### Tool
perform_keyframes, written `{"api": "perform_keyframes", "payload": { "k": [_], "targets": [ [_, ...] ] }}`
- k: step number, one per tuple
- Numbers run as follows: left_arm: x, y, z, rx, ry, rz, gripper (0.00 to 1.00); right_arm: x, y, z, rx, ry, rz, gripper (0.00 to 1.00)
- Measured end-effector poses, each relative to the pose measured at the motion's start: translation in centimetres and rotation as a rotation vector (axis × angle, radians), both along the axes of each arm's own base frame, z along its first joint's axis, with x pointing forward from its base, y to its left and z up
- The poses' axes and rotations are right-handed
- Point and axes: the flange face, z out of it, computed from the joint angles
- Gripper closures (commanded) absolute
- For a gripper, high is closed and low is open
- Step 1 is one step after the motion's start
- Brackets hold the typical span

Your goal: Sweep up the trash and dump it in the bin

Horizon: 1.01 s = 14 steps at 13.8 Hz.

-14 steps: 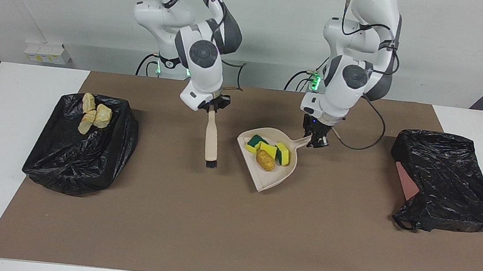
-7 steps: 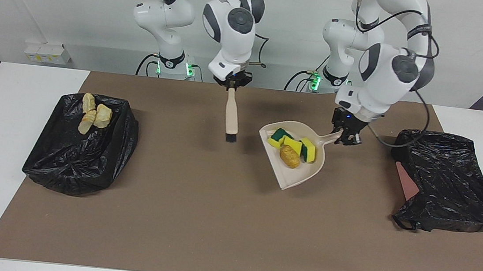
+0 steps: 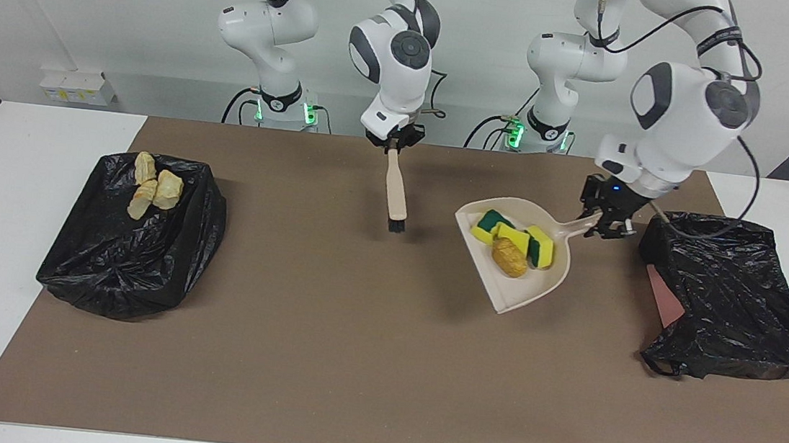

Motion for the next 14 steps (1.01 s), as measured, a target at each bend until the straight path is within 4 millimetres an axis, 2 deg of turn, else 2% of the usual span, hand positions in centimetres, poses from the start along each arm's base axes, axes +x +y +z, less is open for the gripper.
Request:
{"api": "perform_keyframes", "payload": {
  "k": [2,3,4,5,7,9,12,14],
  "targets": [
    [0.1,5.1,1.1,-0.003,-0.017,-0.020,1.00,-0.8,0.2,-1.0,0.009,-0.018,0.001,0.61],
    [0.0,7.5,1.5,-0.002,-0.025,-0.029,1.00,-1.0,0.2,-1.2,0.009,-0.020,0.004,0.42],
    [0.0,9.6,1.7,0.008,-0.032,-0.039,1.00,-1.2,0.2,-1.3,0.008,-0.019,0.006,0.10],
    [-0.2,11.5,1.9,0.031,-0.036,-0.052,1.00,-1.3,0.3,-1.3,0.008,-0.020,0.008,0.00],
    [-0.4,14.7,2.4,0.099,-0.034,-0.100,1.00,-1.2,0.5,-1.1,0.017,-0.031,0.010,0.00],
    [-0.3,17.9,3.3,0.193,-0.022,-0.150,1.00,0.0,0.9,0.2,0.040,-0.058,0.001,0.00],
    [0.5,22.5,5.1,0.325,-0.009,-0.181,1.00,4.3,0.0,3.4,0.076,-0.132,-0.044,0.00],
    [1.5,24.1,6.2,0.444,0.014,-0.215,1.00,7.3,-1.2,5.8,0.093,-0.189,-0.078,0.00]
  ]
}}
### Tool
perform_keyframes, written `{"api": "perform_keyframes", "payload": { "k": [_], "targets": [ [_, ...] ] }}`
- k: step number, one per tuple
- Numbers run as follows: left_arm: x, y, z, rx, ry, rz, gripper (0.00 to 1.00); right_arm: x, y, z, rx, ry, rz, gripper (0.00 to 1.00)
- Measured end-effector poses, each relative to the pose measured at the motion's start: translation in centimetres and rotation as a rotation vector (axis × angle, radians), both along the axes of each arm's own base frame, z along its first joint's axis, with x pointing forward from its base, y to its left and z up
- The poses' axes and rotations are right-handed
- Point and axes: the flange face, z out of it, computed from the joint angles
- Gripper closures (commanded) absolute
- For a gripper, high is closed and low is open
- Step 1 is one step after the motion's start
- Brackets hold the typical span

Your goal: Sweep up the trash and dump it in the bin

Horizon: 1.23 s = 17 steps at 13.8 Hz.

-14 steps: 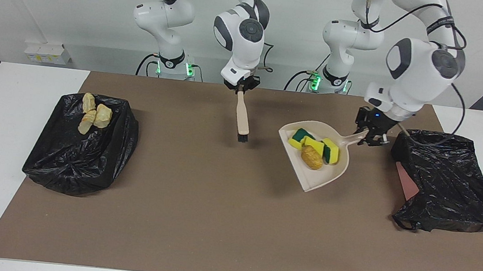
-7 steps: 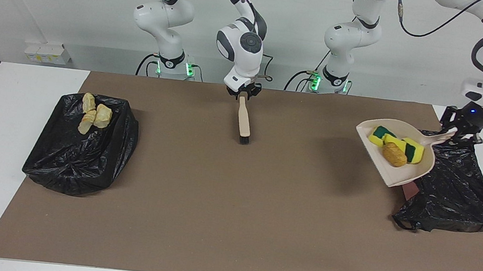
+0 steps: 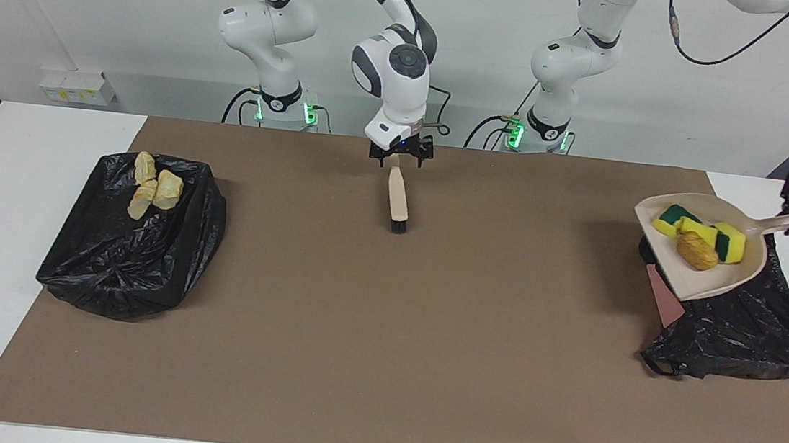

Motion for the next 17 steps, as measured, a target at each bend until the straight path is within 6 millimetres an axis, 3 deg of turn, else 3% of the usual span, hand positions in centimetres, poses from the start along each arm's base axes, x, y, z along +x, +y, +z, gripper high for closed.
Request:
{"api": "perform_keyframes", "payload": {
  "k": [3,7,10,14,17],
  "targets": [
    [1.6,0.2,-0.2,0.141,0.007,-0.068,1.00,5.6,-4.3,3.5,-0.027,-0.116,-0.047,0.00],
    [3.5,-0.7,-3.4,0.293,0.051,-0.137,1.00,10.8,-10.9,7.3,-0.039,-0.161,-0.090,0.00],
    [4.0,-1.3,-2.7,0.433,0.064,-0.136,1.00,14.1,-17.4,10.6,-0.047,-0.189,-0.141,0.00],
    [3.5,-1.4,0.0,0.585,0.038,-0.096,1.00,16.6,-26.6,15.5,-0.080,-0.192,-0.148,0.00],
    [3.7,-4.5,1.3,0.670,0.019,-0.015,1.00,16.6,-32.3,19.8,-0.098,-0.170,-0.092,0.00]
  ]
}}
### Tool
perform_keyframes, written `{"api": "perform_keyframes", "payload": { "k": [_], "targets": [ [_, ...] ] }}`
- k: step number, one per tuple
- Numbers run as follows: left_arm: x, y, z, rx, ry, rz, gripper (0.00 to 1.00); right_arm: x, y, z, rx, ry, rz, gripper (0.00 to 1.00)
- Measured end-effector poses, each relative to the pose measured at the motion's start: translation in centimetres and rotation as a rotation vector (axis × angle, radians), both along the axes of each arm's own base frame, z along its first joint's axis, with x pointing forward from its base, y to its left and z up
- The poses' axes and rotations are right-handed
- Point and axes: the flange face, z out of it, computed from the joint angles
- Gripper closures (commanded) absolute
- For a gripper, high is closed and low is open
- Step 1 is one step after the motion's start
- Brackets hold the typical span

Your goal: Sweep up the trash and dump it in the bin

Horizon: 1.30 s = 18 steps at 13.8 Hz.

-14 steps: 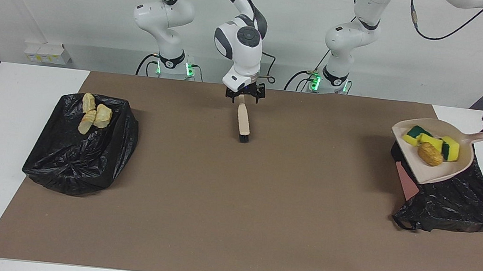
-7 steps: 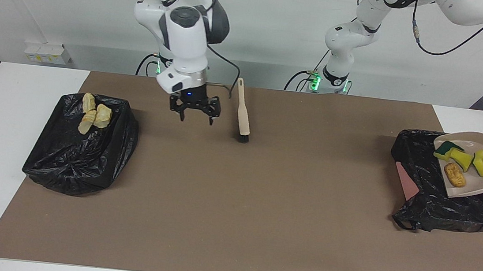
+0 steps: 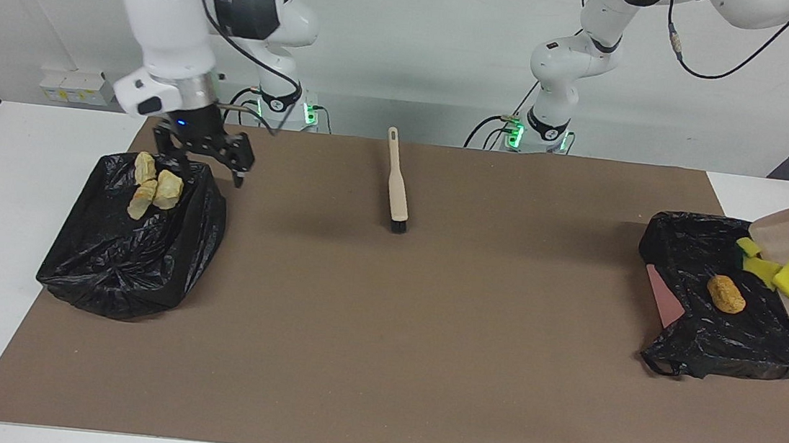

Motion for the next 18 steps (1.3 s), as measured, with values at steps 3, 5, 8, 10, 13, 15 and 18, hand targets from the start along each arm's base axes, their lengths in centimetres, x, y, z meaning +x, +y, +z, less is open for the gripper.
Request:
{"api": "perform_keyframes", "payload": {
  "k": [3,5,8,10,13,15,18],
  "targets": [
    [0.0,-2.6,1.6,0.067,-0.023,0.008,1.00,-1.2,-3.1,3.9,-0.003,0.042,-0.016,0.00],
    [-0.7,-3.2,3.2,0.087,-0.032,0.013,1.00,-2.5,-3.6,6.3,-0.002,0.049,-0.027,0.00],
    [-1.6,-5.8,4.1,0.068,-0.081,0.071,1.00,-4.1,-3.4,7.4,0.000,0.078,-0.023,0.00],
    [-1.8,-9.3,2.9,-0.038,-0.136,0.153,1.00,-4.1,-3.4,7.2,0.003,0.085,-0.023,0.00],
    [-2.3,-15.3,1.5,-0.224,-0.227,0.295,1.00,-4.1,-3.1,7.4,0.009,0.080,-0.019,0.00],
    [-3.0,-20.1,0.9,-0.307,-0.289,0.407,1.00,-4.2,-3.0,7.8,0.007,0.073,-0.002,0.00],
    [-4.0,-27.2,0.0,-0.417,-0.409,0.608,1.00,-4.7,-2.7,8.3,0.005,0.076,0.034,0.00]
  ]
}}
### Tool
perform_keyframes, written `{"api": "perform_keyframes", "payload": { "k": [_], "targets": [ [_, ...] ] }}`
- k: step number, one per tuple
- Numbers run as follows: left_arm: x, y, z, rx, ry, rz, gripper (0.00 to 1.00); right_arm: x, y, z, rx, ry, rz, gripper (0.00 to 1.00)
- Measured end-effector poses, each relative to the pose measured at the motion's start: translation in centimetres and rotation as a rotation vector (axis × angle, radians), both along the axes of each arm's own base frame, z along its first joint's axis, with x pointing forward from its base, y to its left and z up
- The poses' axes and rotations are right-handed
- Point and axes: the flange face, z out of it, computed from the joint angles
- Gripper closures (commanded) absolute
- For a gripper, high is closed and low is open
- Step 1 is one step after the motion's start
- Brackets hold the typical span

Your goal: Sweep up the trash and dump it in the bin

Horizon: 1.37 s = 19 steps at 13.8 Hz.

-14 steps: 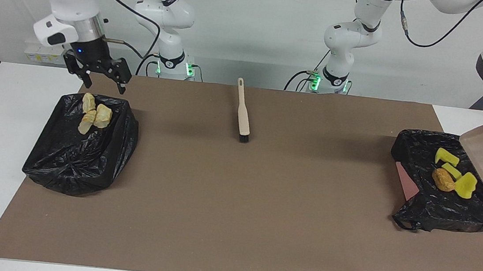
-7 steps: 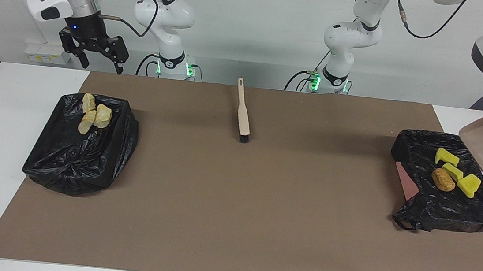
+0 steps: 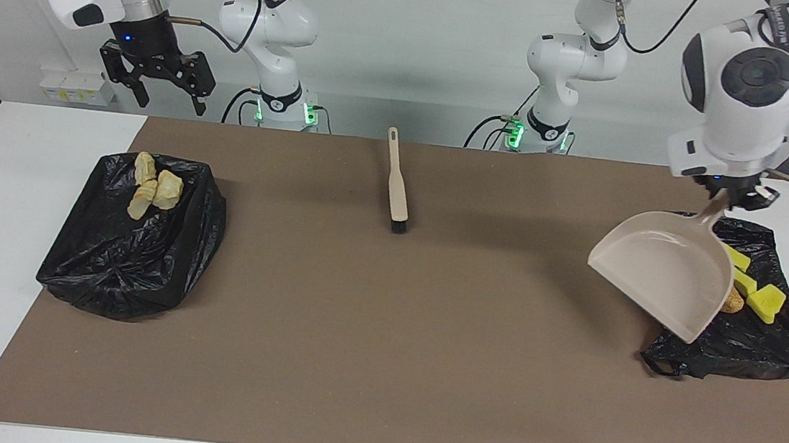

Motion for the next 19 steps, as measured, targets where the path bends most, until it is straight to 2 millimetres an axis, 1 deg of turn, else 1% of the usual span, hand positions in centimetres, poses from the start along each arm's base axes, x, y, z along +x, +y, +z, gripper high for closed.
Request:
{"api": "perform_keyframes", "payload": {
  "k": [4,7,9,12,14,17,19],
  "targets": [
    [-1.5,-8.8,-0.9,-0.182,-0.112,0.343,1.00,-0.6,0.1,0.7,0.001,-0.010,0.002,0.00],
    [-1.7,-13.8,-1.0,-0.338,-0.171,0.473,1.00,-0.6,0.1,0.8,0.001,-0.010,0.002,0.00],
    [-2.0,-17.5,-1.8,-0.406,-0.230,0.573,1.00,-0.6,0.1,0.7,0.001,-0.010,0.002,0.00],
    [-2.6,-22.6,-3.7,-0.462,-0.256,0.623,1.00,-0.6,0.0,0.6,0.001,-0.006,0.002,0.00],
    [-2.4,-25.0,-5.4,-0.491,-0.258,0.649,1.00,-0.6,0.0,0.5,0.001,-0.004,0.001,0.00],
    [-2.3,-29.3,-9.1,-0.506,-0.274,0.684,1.00,-0.6,-0.3,0.5,0.001,-0.004,-0.005,0.00],
    [-2.6,-31.7,-11.6,-0.499,-0.273,0.710,1.00,-0.6,-0.4,0.5,0.002,-0.004,-0.007,0.00]
  ]
}}
